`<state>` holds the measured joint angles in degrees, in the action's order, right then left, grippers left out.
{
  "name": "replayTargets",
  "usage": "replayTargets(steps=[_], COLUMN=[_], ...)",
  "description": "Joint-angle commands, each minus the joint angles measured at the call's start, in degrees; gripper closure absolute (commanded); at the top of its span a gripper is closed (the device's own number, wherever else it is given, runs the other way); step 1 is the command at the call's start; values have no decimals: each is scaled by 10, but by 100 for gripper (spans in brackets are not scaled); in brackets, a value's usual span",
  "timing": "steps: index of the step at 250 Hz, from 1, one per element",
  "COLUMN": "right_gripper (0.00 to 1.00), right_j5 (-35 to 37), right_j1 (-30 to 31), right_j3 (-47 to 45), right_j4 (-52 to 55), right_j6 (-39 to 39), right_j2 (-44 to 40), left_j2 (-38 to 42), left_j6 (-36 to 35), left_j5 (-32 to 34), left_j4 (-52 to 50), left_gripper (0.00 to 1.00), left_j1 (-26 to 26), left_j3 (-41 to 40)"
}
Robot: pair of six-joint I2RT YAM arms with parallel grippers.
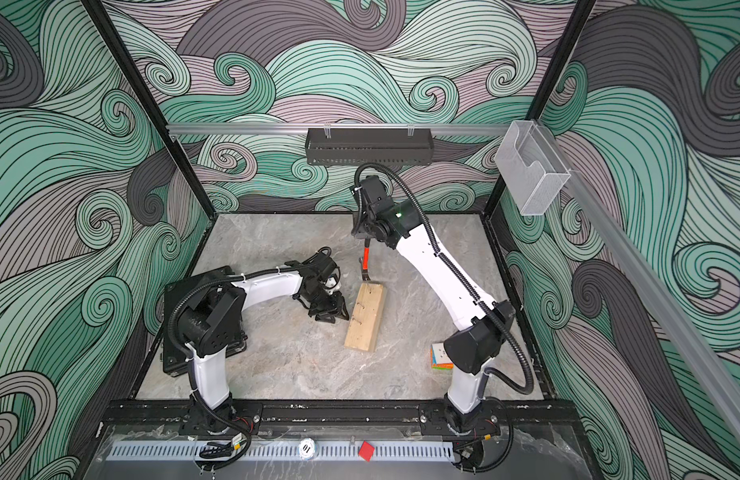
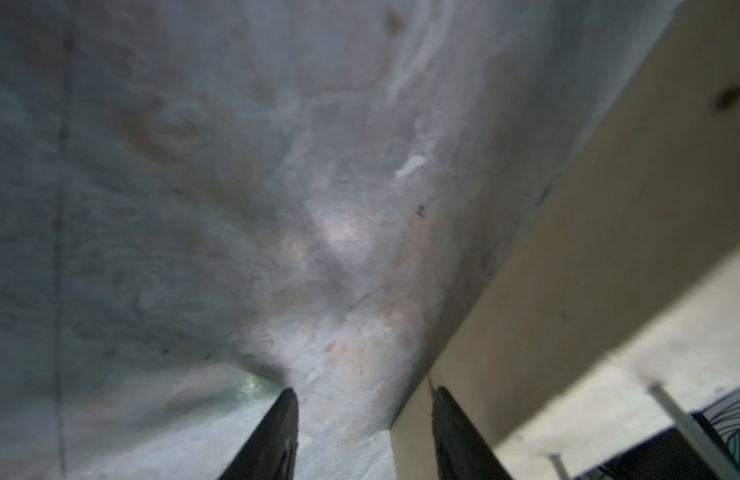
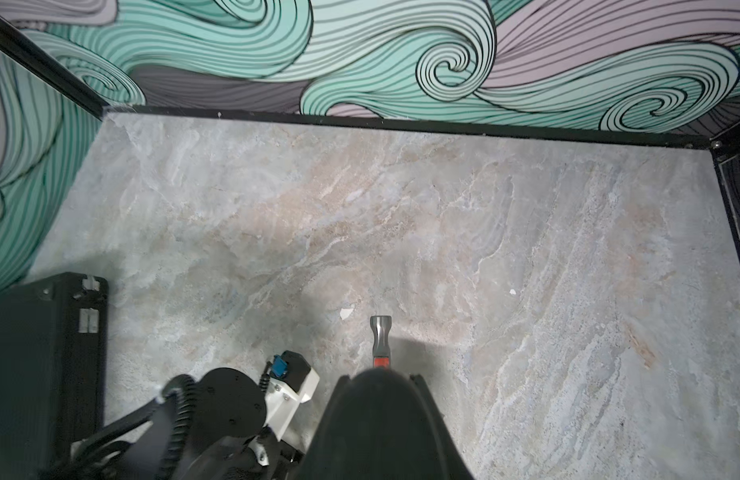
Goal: Use a claw hammer to pull out a nail
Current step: Remove the nail from the mounting plate.
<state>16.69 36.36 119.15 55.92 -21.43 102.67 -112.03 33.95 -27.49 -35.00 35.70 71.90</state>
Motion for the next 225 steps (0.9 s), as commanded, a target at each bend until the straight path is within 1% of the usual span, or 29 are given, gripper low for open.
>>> replayTargets(steps=[1,225], right_gripper=[96,96], right_j5=[16,22], right_j1=[2,2], right_j3=[28,31], right_j4=[-68,-68], right_j6=[0,7], right_j2=[-14,-8], left_j2=[-18,-8], left_j6=[-6,-9], left_j5=[39,29], left_j4=[-36,-24], left_gripper=[49,49], left_j1=[4,4], left_j3=[-6,-7])
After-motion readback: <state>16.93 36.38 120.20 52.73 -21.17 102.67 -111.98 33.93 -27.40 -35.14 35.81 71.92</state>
